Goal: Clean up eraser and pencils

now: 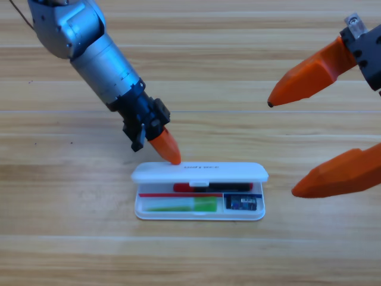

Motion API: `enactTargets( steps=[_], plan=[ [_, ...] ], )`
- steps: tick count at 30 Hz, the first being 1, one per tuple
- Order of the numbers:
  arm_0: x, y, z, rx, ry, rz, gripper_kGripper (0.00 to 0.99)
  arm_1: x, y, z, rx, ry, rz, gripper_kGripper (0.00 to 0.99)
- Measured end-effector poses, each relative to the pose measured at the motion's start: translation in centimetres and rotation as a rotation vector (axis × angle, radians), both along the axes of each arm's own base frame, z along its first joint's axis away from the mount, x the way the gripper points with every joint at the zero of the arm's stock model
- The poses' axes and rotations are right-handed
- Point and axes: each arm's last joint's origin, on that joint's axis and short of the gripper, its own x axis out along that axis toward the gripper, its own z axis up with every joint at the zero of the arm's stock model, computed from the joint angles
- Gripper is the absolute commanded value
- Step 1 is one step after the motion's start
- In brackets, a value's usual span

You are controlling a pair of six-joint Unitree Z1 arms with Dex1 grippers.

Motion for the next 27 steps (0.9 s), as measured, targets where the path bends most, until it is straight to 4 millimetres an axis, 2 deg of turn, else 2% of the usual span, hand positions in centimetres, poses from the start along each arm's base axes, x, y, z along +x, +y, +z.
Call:
enactTargets(
  steps=[18, 27],
  plan=[
    [-1.5, -1.4, -1.1, 0.019, 0.034, -0.044, 0.000, 0.1, 0.2, -0.2, -0.005, 0.005, -0.001, 0.945],
    [-1.8, -1.3, -1.5, 0.023, 0.040, -0.047, 0.000, 0.4, 0.5, -0.6, -0.017, 0.015, -0.001, 0.945]
  ],
)
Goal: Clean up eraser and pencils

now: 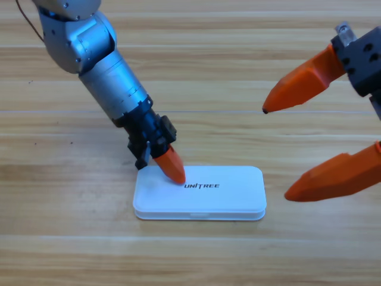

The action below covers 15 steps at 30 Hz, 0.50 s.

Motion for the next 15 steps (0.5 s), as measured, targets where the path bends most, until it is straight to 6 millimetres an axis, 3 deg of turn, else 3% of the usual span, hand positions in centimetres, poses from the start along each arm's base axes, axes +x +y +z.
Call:
enactTargets(
  steps=[11, 12, 14, 15],
  plan=[
    [-0.20, 0.11, -0.20, -0.004, -0.007, 0.000, 0.000, 0.37, 0.48, -0.53, -0.016, 0.014, 0.000, 0.945],
    [-0.23, 0.11, -0.09, -0.002, -0.008, 0.002, 0.087, 0.37, 0.48, -0.53, -0.015, 0.015, 0.000, 0.945],
    [-0.50, 0.16, 0.34, 0.017, -0.002, 0.010, 0.710, 0.36, 0.48, -0.53, -0.015, 0.015, 0.000, 0.945],
    [-0.85, 0.33, 0.67, 0.041, 0.009, 0.013, 0.907, 0.36, 0.48, -0.53, -0.015, 0.015, 0.000, 0.945]
  ],
)
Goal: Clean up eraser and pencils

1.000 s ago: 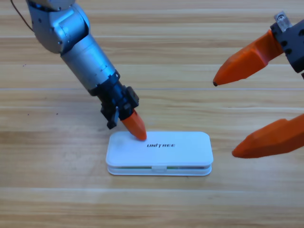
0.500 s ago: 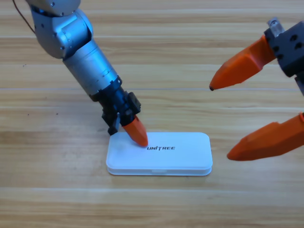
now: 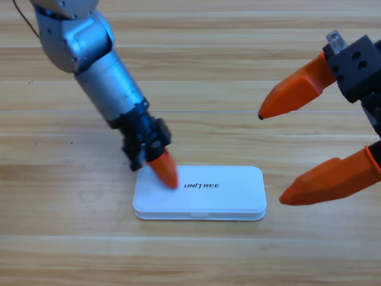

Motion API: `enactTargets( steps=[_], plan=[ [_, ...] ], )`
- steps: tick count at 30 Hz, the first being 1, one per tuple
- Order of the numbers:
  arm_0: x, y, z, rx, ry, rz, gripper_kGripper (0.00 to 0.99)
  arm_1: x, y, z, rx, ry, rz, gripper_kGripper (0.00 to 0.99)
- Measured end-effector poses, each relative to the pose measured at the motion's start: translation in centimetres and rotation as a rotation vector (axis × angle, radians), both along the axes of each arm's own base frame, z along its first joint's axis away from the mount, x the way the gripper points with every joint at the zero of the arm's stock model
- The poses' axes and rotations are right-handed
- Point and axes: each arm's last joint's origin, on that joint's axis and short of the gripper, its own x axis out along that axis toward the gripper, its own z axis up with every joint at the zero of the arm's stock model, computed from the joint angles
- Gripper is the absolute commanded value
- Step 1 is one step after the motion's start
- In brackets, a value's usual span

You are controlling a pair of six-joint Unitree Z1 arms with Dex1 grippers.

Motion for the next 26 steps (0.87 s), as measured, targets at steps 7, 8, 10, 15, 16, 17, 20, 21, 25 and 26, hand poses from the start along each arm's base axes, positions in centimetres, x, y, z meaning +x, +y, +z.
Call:
enactTargets(
  steps=[7, 8, 10, 15, 16, 17, 20, 21, 25, 26],
  plan=[
    [-3.2, 1.2, 7.1, 0.039, -0.073, 0.026, 0.990, 0.0, 0.0, 0.0, 0.000, 0.000, 0.000, 0.945],
    [-4.1, 1.3, 9.1, 0.026, -0.111, 0.032, 0.990, 0.0, 0.0, 0.0, 0.000, 0.000, 0.000, 0.945],
    [-6.1, 1.5, 12.5, 0.017, -0.178, 0.039, 0.990, 0.0, 0.0, 0.0, 0.000, 0.000, 0.000, 0.945],
    [-11.9, 0.8, 17.3, 0.025, -0.269, 0.034, 0.990, 0.0, 0.0, 0.0, 0.000, 0.001, -0.001, 0.945],
    [-12.9, 0.4, 17.8, 0.024, -0.280, 0.026, 0.990, 0.0, 0.0, 0.0, 0.000, 0.002, -0.001, 0.945],
    [-13.7, 0.1, 18.1, 0.025, -0.284, 0.024, 0.990, 0.0, 0.0, 0.0, 0.000, 0.002, -0.001, 0.945],
    [-16.0, -1.1, 18.6, 0.022, -0.286, -0.005, 0.990, 0.0, 0.0, 0.0, 0.000, 0.002, -0.001, 0.945],
    [-16.6, -1.5, 18.6, 0.021, -0.287, -0.019, 0.990, 0.0, 0.0, 0.0, 0.000, 0.002, -0.001, 0.945],
    [-18.3, -2.6, 18.6, 0.027, -0.300, -0.073, 0.990, 0.0, 0.0, 0.0, -0.001, 0.002, -0.001, 0.945],
    [-18.5, -2.7, 18.6, 0.027, -0.302, -0.079, 0.990, 0.0, 0.0, 0.0, -0.001, 0.002, -0.001, 0.945]
  ],
)
